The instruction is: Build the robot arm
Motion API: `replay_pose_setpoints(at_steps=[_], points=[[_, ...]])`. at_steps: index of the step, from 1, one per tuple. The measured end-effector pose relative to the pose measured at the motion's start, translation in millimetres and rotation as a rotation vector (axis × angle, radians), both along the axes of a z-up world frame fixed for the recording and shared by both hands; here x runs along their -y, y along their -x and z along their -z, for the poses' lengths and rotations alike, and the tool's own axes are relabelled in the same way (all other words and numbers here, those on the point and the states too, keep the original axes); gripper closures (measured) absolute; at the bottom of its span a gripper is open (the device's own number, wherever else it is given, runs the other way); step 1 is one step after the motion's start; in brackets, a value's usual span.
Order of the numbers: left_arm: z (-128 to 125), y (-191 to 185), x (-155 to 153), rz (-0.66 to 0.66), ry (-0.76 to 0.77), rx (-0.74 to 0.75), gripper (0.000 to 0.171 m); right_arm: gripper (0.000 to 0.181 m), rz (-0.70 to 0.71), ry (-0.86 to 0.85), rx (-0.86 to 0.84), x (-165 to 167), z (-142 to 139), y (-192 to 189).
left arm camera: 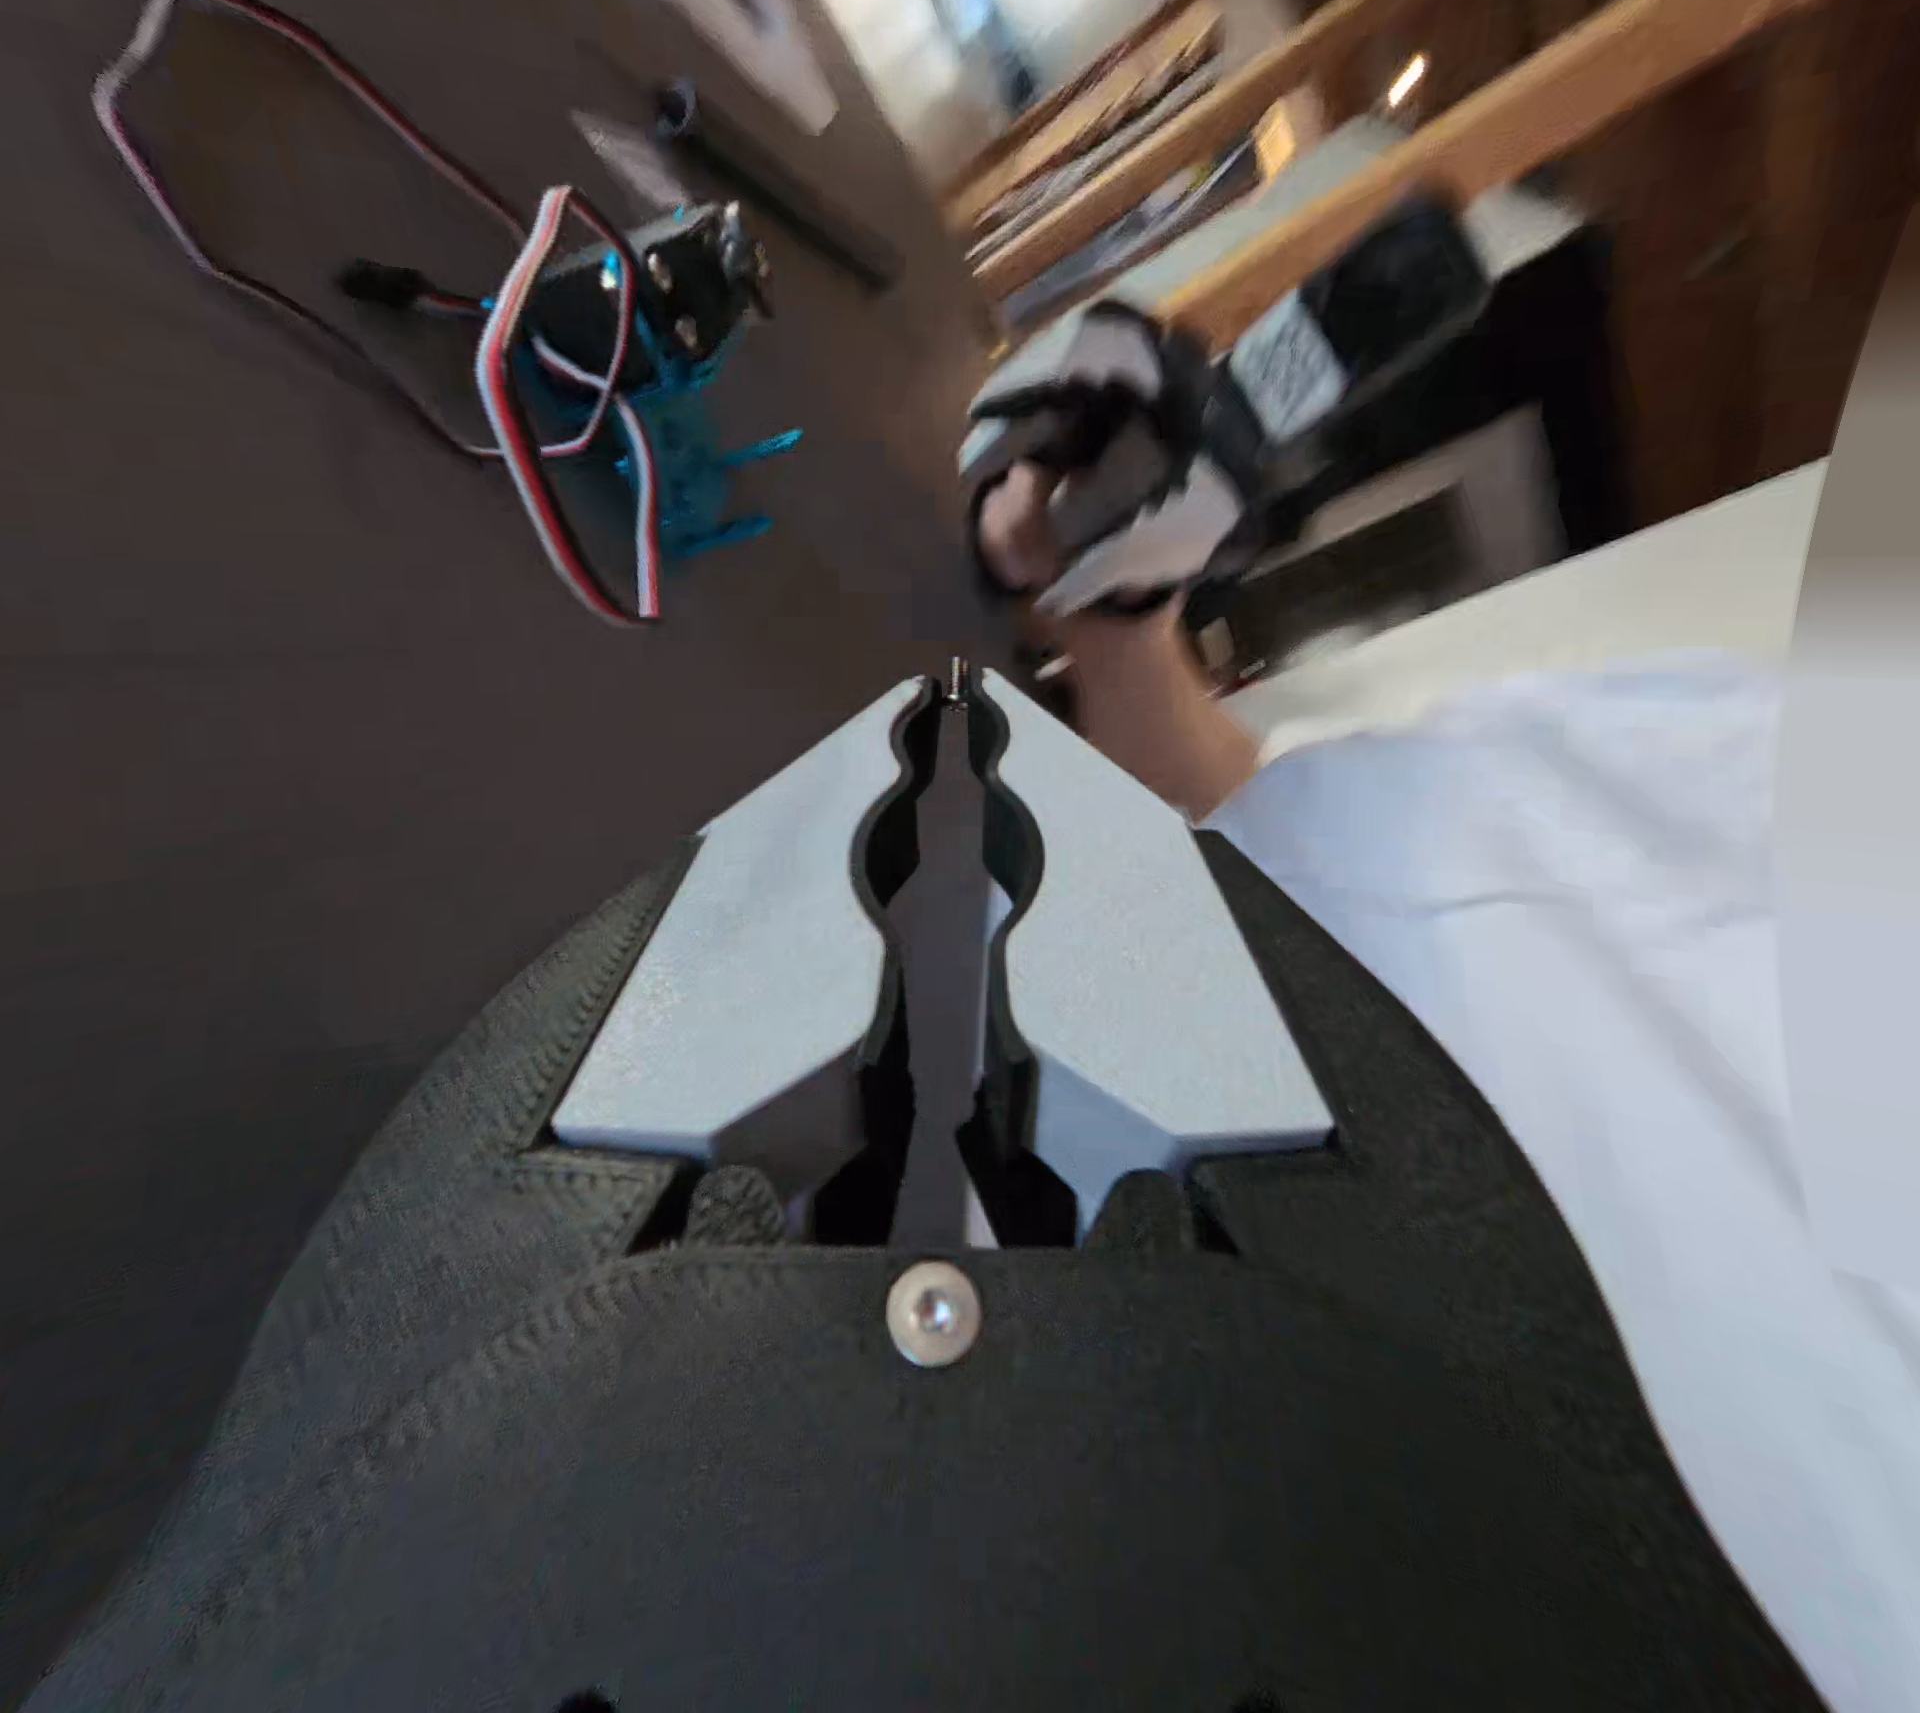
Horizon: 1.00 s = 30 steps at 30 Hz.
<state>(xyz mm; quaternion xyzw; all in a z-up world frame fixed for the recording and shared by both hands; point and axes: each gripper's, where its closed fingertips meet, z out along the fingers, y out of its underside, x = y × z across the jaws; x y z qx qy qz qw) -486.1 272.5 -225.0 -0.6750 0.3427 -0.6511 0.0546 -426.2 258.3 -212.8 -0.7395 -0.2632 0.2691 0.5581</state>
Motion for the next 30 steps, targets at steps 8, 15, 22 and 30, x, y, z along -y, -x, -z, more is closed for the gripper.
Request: replay_pose_setpoints(at_steps=[8, 15, 22, 30], points=[[-20, -25, 0, -0.11, 0.414, 0.161, 0.168, 0.159, 0.187, -0.353, 0.365, -6, -17, 32], [-24, -31, -2, -0.165, 0.508, 0.207, 0.169, 0.164, 0.226, -0.32, 0.401, -20, -12, 40], [-21, -36, 0, -0.193, 0.524, 0.209, 0.169, 0.168, 0.237, -0.247, 0.314, -19, -7, 34], [-21, -44, 2, -0.221, 0.52, 0.22, 0.169, 0.174, 0.254, -0.215, 0.23, -16, -9, 25]])
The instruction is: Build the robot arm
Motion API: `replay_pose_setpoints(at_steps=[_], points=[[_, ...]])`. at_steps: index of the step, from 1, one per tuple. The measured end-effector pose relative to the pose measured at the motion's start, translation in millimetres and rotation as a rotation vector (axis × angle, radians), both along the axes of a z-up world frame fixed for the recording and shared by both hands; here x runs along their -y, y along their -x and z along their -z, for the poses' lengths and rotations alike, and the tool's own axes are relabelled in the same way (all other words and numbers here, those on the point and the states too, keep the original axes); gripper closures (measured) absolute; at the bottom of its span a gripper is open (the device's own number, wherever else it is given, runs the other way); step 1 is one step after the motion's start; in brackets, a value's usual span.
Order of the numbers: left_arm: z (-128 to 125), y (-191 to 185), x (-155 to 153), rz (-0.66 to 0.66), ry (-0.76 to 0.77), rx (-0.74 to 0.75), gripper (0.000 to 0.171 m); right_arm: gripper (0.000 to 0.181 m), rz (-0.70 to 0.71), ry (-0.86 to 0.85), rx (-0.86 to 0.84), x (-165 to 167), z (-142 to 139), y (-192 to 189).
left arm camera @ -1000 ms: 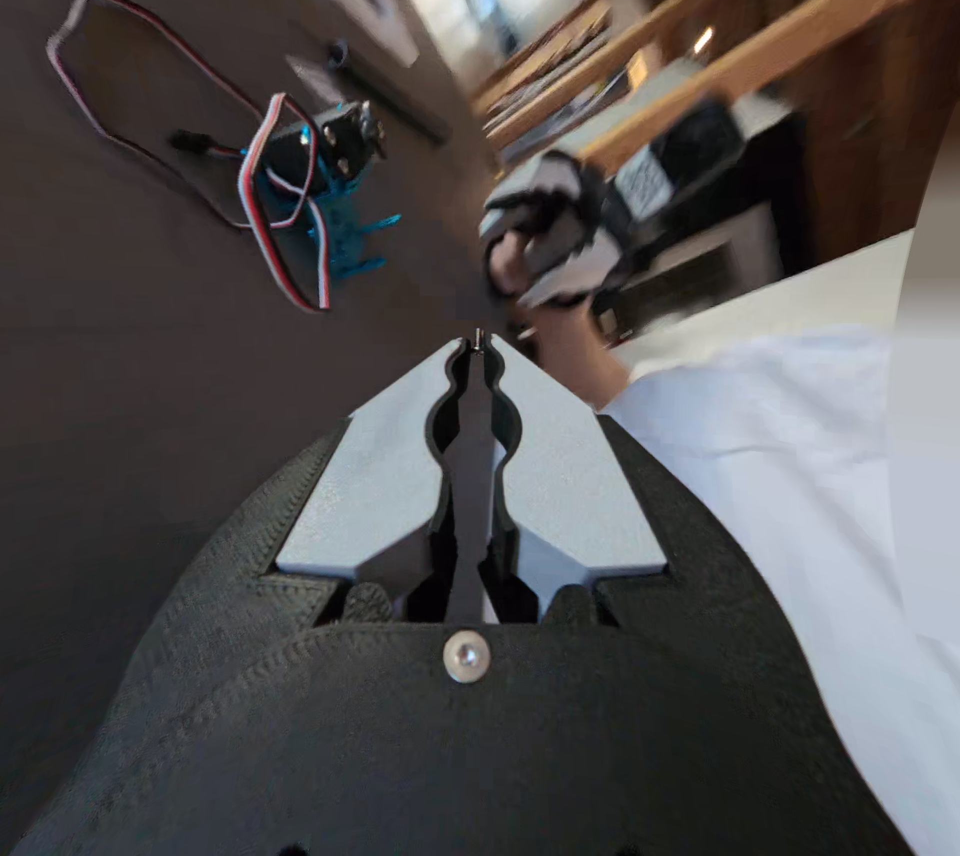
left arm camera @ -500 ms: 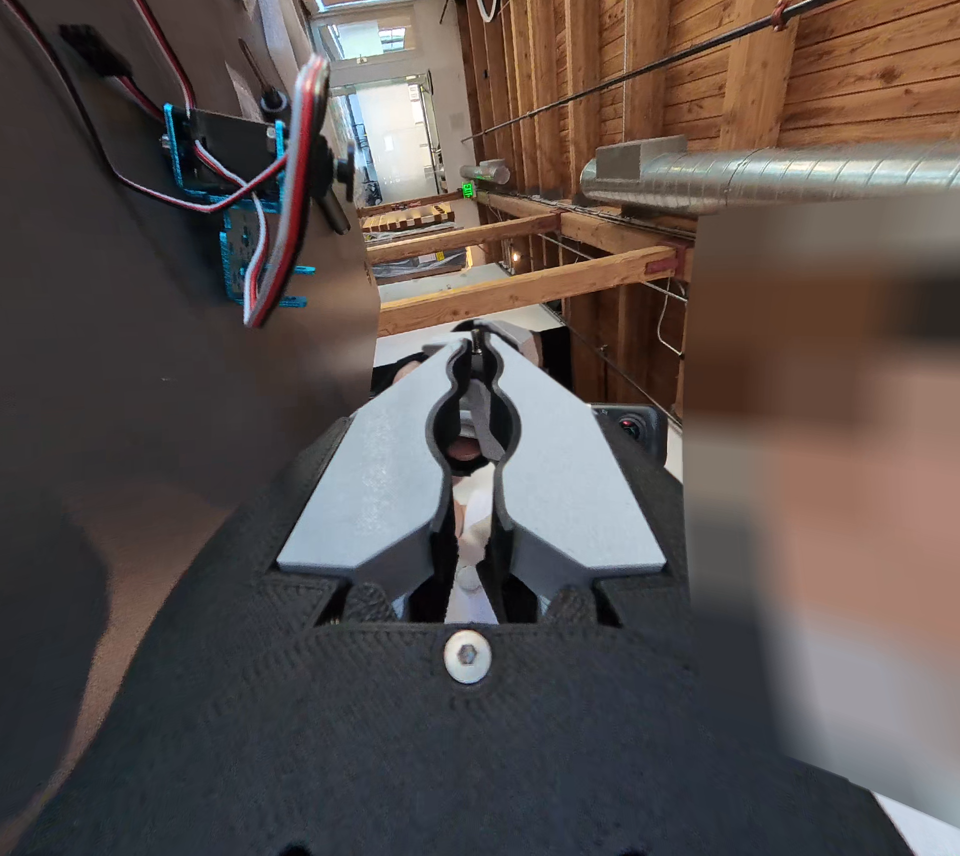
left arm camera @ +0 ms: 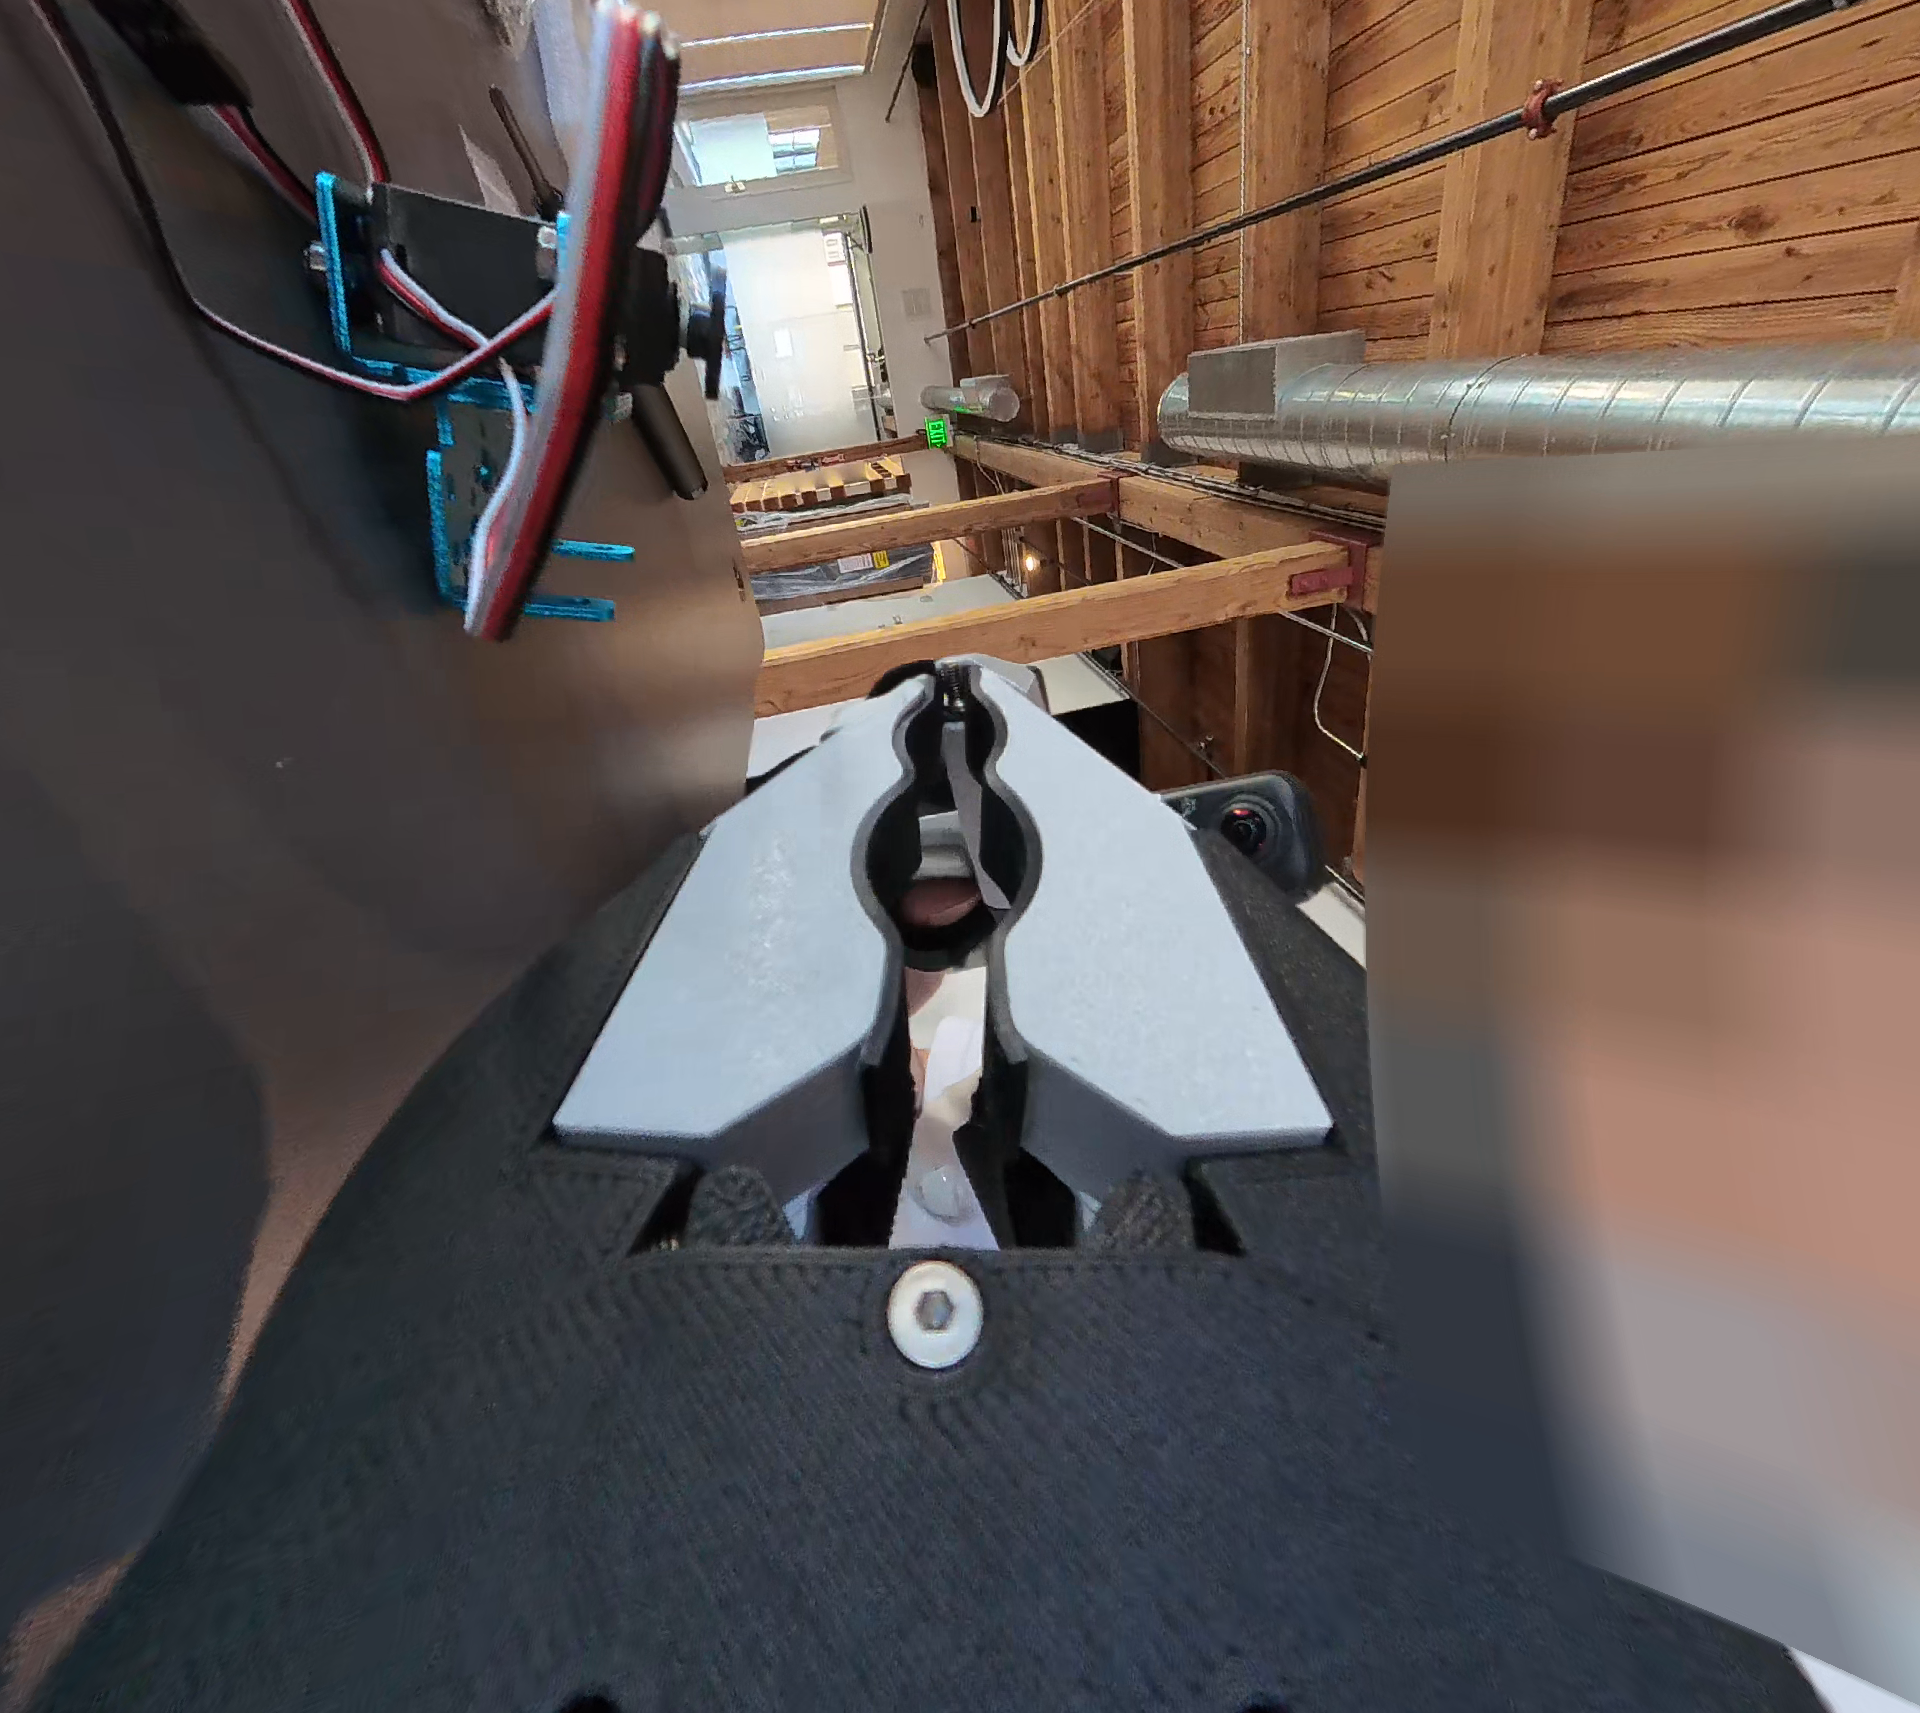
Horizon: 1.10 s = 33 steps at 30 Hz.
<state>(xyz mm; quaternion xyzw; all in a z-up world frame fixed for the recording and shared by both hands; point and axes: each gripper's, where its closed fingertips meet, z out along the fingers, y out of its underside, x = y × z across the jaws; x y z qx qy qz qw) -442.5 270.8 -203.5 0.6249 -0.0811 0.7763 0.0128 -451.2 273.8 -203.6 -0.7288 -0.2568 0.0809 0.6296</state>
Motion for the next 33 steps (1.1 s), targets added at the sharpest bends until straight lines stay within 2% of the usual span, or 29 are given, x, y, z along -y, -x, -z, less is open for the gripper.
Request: replay_pose_setpoints(at_steps=[13, 17, 21, 25, 29, 33], points=[[5, -7, -4, -0.02, -0.01, -0.01, 0.169, 0.179, -0.019, 0.043, -0.135, 2, 4, -12], [4, -4, -9, -0.029, -0.023, 0.006, 0.162, 0.179, -0.037, 0.071, -0.222, -1, 2, -22], [7, 4, -16, -0.064, -0.129, -0.036, 0.16, 0.179, -0.039, 0.131, -0.273, -12, 5, -47], [4, 9, -22, -0.074, -0.214, -0.062, 0.16, 0.179, -0.036, 0.223, -0.248, -27, 20, -71], [3, 12, -25, -0.074, -0.238, -0.068, 0.16, 0.179, -0.09, 0.299, -0.208, -35, 33, -73], [5, 13, -26, -0.069, -0.238, -0.066, 0.159, 0.179, -0.158, 0.382, -0.244, -39, 39, -70]])
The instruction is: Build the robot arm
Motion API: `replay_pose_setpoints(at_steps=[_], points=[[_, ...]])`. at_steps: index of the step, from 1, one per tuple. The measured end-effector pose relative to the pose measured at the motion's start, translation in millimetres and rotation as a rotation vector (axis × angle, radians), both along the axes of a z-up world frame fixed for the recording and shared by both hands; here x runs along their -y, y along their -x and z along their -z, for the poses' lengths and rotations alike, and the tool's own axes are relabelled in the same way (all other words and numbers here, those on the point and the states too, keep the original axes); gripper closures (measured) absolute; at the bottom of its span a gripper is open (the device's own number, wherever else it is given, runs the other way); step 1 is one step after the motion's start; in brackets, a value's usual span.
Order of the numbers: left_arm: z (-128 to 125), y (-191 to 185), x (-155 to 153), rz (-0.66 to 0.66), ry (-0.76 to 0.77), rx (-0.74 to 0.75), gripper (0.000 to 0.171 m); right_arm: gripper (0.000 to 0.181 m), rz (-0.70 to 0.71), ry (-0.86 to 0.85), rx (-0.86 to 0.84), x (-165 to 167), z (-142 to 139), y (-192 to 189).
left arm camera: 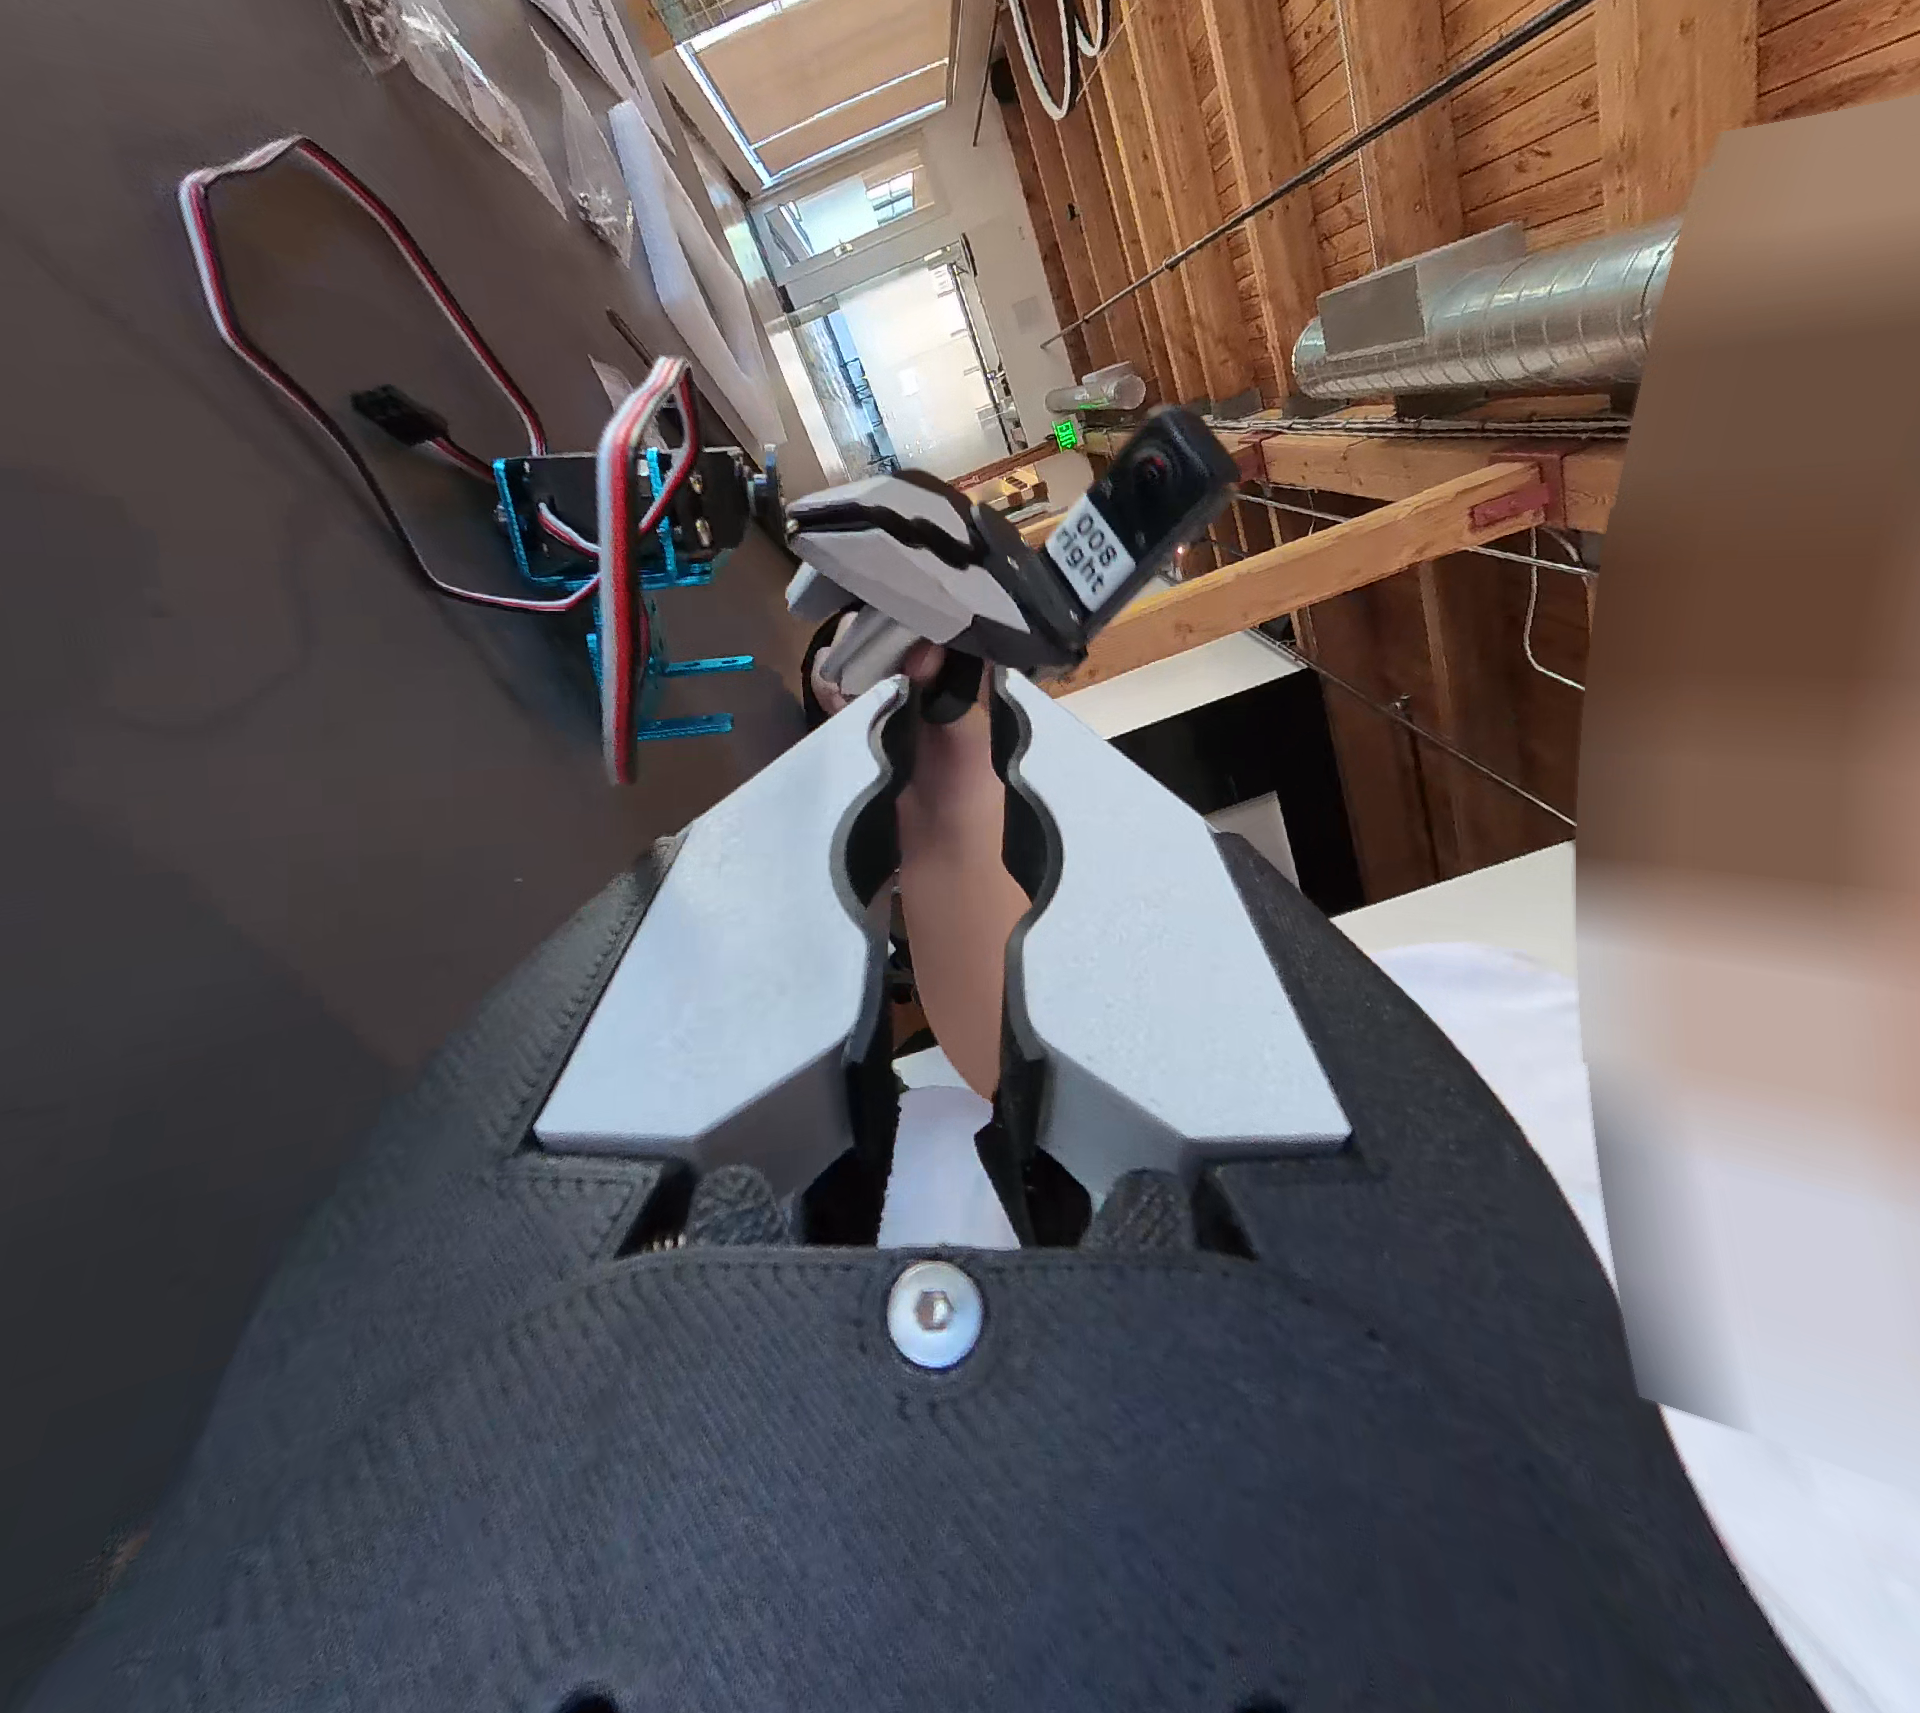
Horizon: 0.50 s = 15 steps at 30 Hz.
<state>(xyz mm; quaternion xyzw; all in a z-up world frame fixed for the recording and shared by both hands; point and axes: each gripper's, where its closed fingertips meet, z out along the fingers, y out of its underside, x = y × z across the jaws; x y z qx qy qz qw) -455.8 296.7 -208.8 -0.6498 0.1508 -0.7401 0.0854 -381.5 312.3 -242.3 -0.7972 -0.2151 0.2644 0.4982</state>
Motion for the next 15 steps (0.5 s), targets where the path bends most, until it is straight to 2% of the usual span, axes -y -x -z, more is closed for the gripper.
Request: replay_pose_setpoints(at_steps=[8, 15], points=[[2.7, -0.9, -2.7, 0.007, -0.009, -0.007, 0.157, 0.179, -0.098, 0.203, -0.149, -1.8, 6.5, 4.0], [4.5, -4.2, -2.3, 0.021, -0.005, -0.005, 0.158, 0.179, -0.103, 0.332, -0.214, -5.0, 9.7, 1.9]])
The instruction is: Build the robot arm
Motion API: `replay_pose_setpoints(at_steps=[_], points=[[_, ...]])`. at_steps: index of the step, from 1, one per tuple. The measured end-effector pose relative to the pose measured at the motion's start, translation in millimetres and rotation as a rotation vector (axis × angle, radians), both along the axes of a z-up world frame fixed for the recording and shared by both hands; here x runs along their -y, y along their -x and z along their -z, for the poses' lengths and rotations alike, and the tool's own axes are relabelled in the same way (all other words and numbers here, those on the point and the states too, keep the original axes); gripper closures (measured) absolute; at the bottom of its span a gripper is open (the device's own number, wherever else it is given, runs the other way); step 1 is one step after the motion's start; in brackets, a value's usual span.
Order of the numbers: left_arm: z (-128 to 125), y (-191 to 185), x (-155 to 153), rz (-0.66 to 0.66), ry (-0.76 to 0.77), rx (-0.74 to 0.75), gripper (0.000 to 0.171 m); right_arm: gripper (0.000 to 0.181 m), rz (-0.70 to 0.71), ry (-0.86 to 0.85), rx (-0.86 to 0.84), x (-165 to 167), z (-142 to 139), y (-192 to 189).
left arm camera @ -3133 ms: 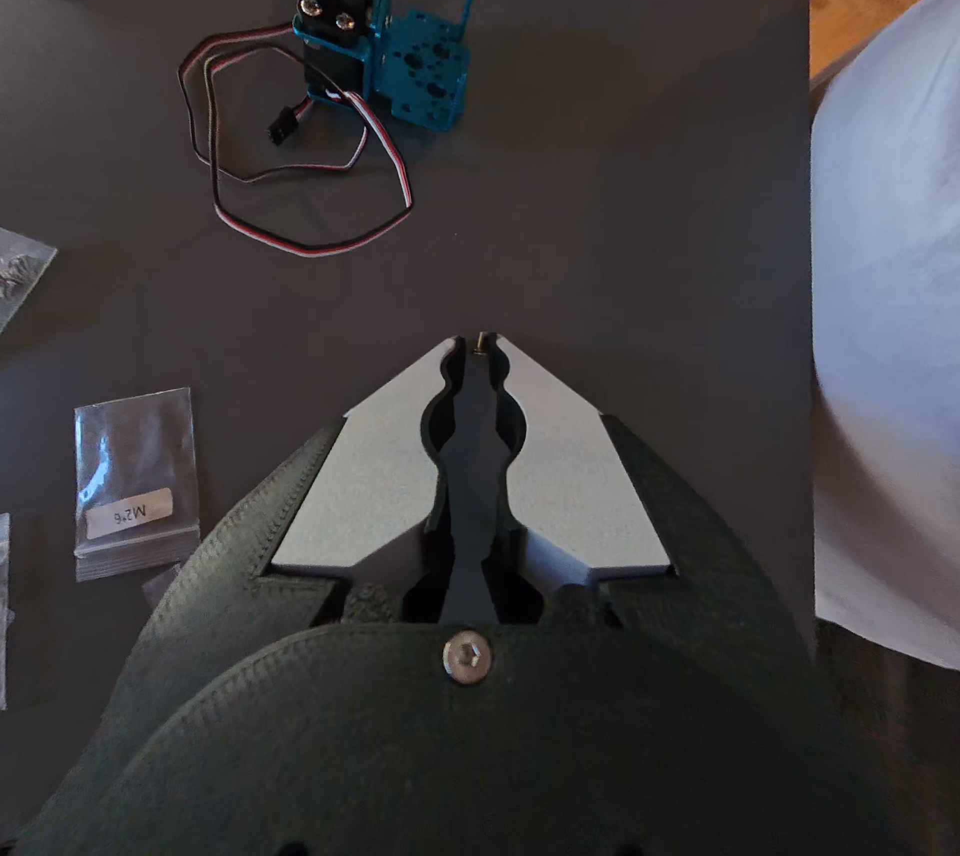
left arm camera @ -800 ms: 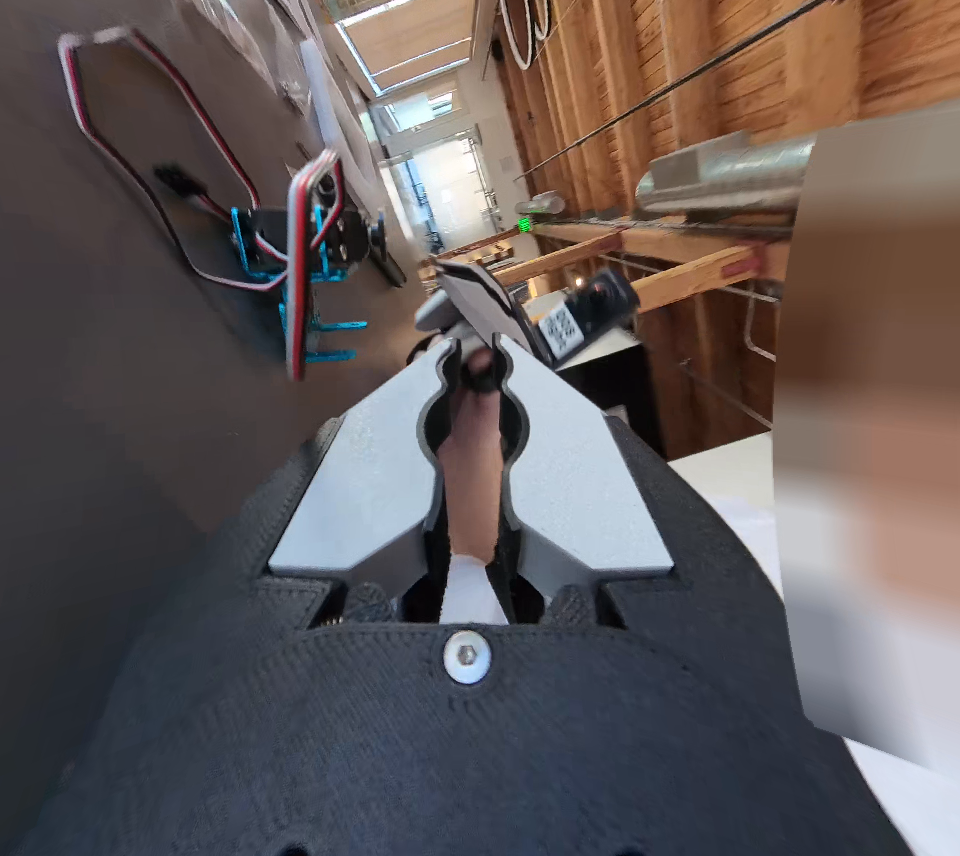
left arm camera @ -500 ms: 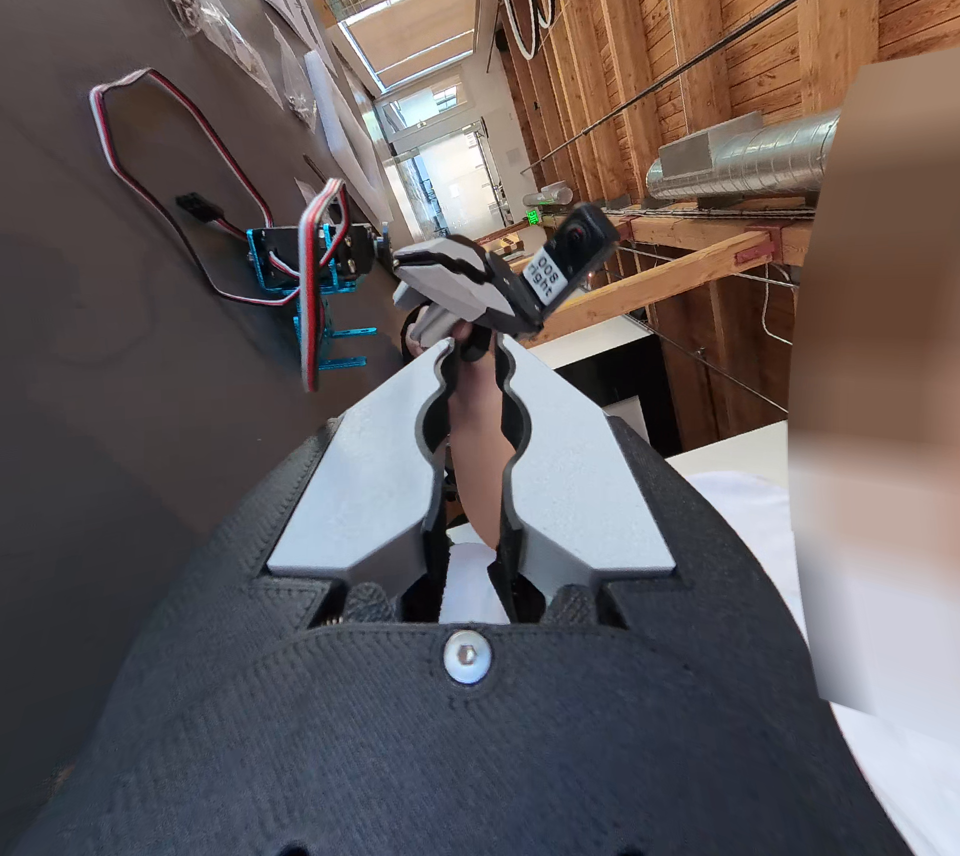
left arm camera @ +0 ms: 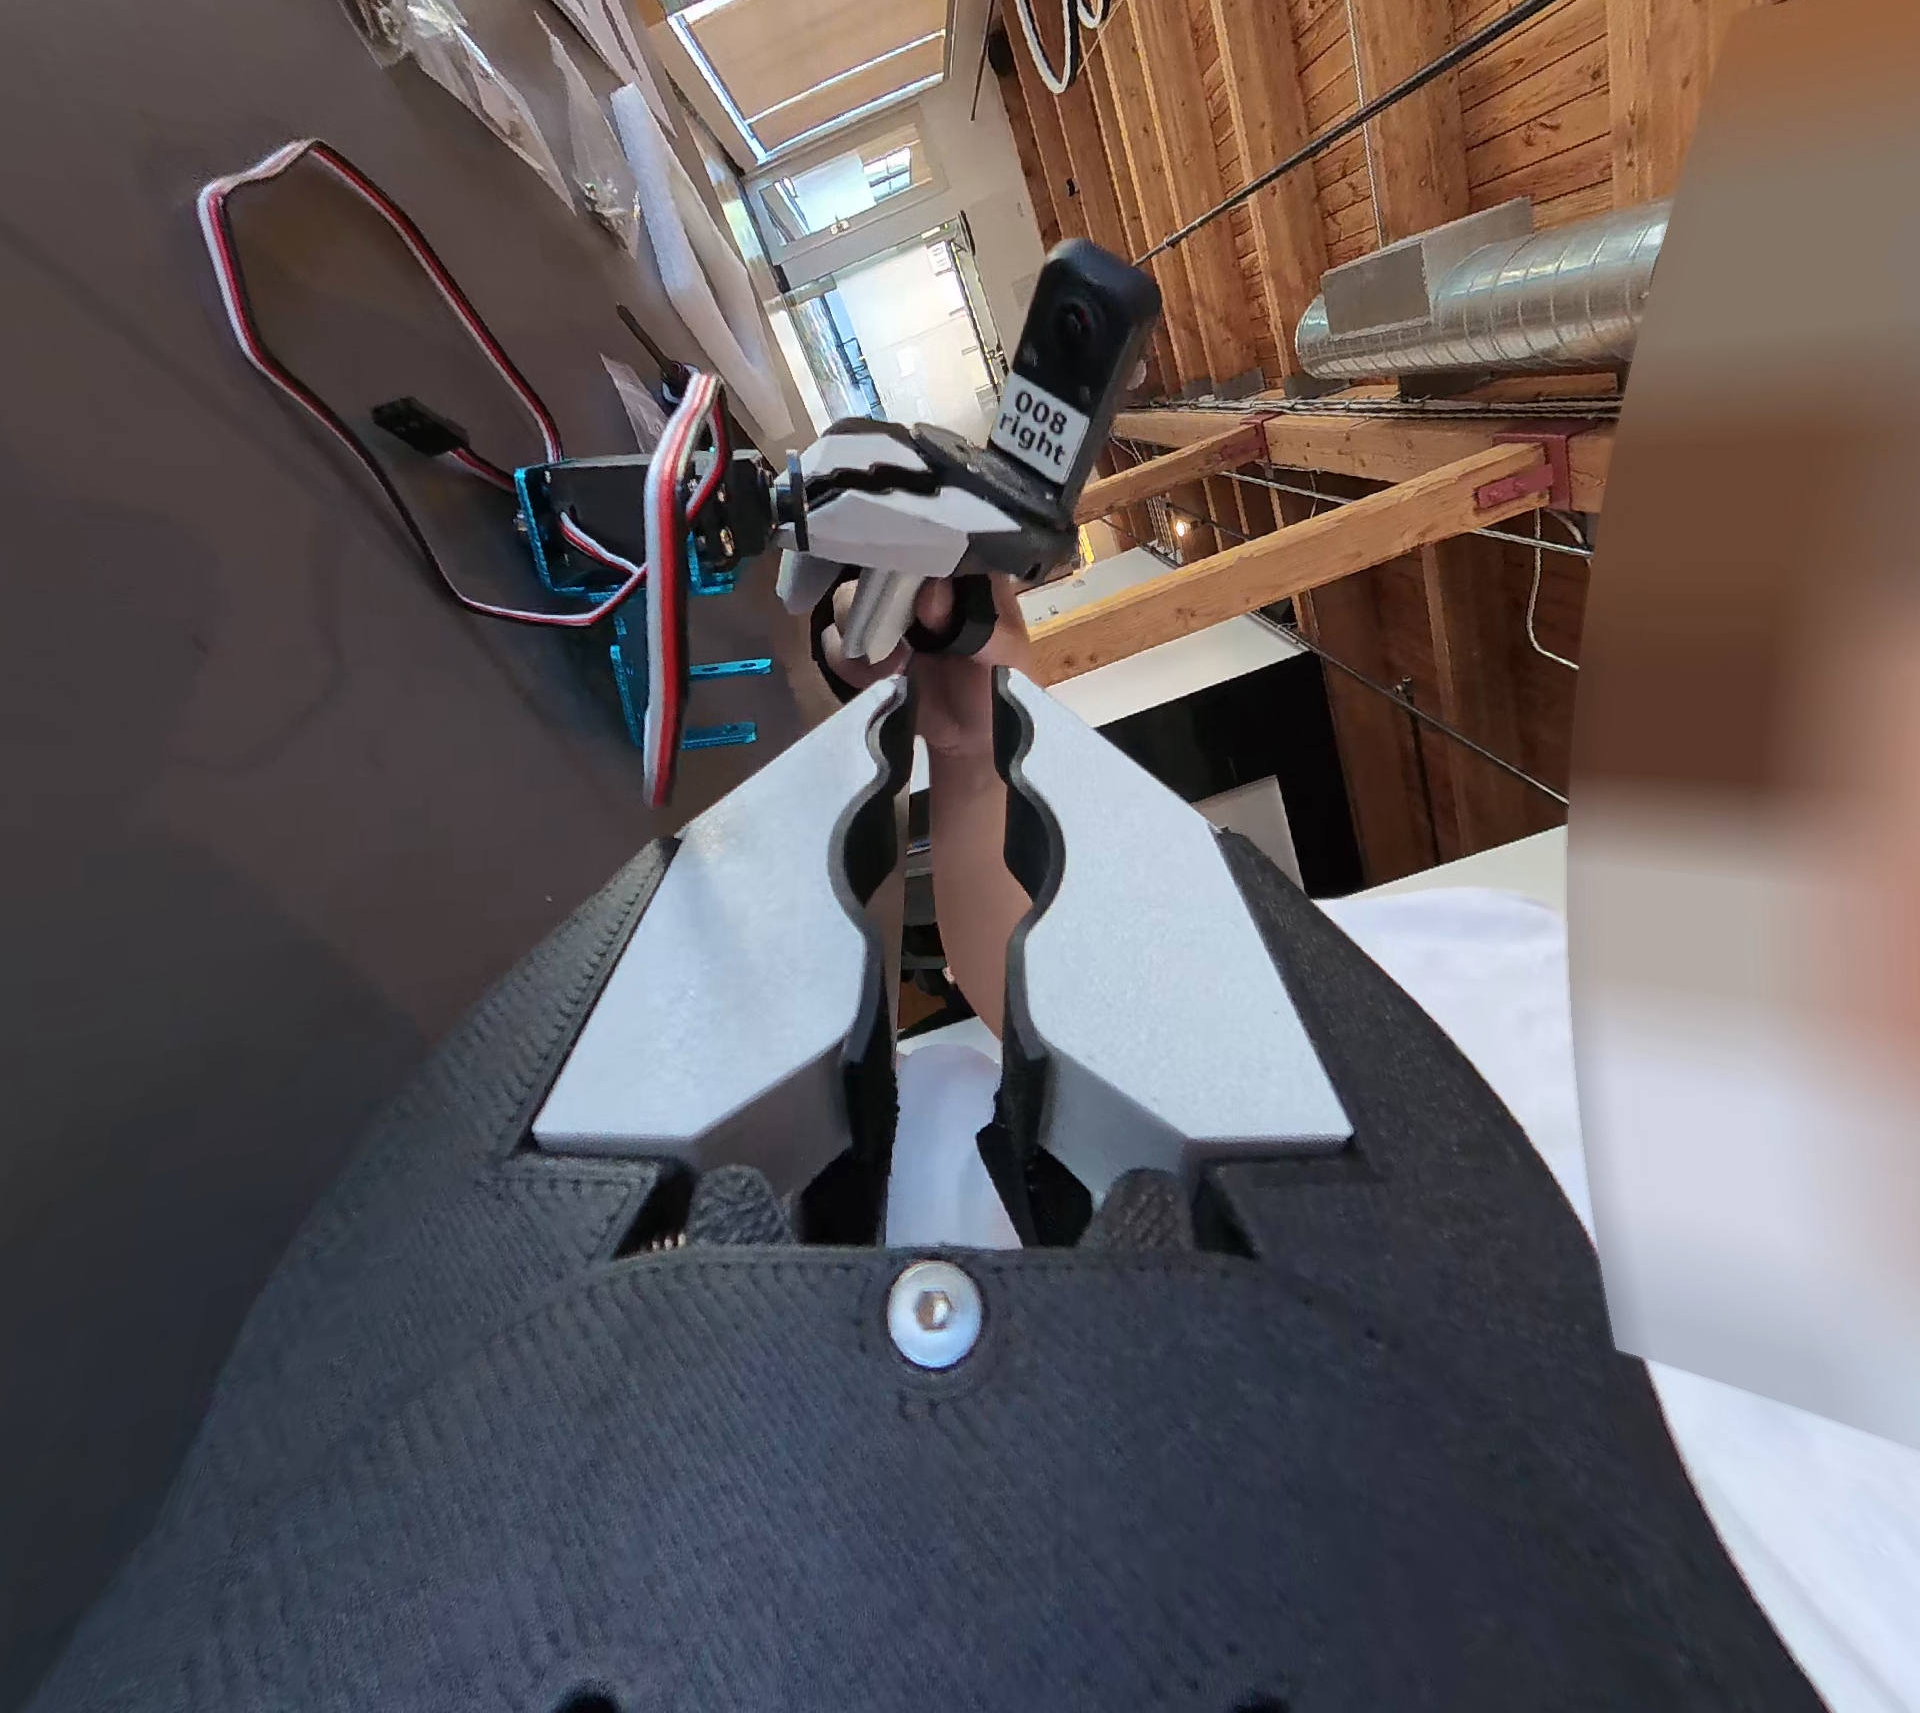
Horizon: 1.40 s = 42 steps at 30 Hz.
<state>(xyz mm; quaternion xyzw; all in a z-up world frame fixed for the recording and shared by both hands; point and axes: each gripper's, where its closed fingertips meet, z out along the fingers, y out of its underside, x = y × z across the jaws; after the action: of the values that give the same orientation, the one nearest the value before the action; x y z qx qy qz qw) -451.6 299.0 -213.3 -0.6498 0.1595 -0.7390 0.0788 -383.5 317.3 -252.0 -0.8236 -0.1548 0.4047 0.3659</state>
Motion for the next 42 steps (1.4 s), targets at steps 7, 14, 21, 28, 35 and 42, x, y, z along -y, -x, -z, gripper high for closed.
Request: replay_pose_setpoints(at_steps=[7, 14, 21, 28, 35, 42], points=[[3, -3, 4, 0.026, 0.014, 0.003, 0.158, 0.179, -0.006, 0.083, -0.032, -3, 1, -1], [3, -3, 6, 0.039, 0.0, 0.005, 0.159, 0.179, 0.017, 0.131, -0.049, -6, -1, -2], [2, 0, 6, 0.037, -0.004, 0.009, 0.16, 0.168, -0.028, -0.019, 0.004, -5, -16, 0], [4, 1, 7, 0.043, -0.014, -0.001, 0.16, 0.152, -0.054, -0.152, 0.088, -7, -7, -6], [4, 1, 8, 0.05, -0.016, -0.003, 0.16, 0.157, -0.106, -0.031, -0.009, -8, 4, -1], [5, 0, 9, 0.057, -0.017, -0.006, 0.161, 0.165, -0.122, 0.015, -0.073, -11, 2, -1]])
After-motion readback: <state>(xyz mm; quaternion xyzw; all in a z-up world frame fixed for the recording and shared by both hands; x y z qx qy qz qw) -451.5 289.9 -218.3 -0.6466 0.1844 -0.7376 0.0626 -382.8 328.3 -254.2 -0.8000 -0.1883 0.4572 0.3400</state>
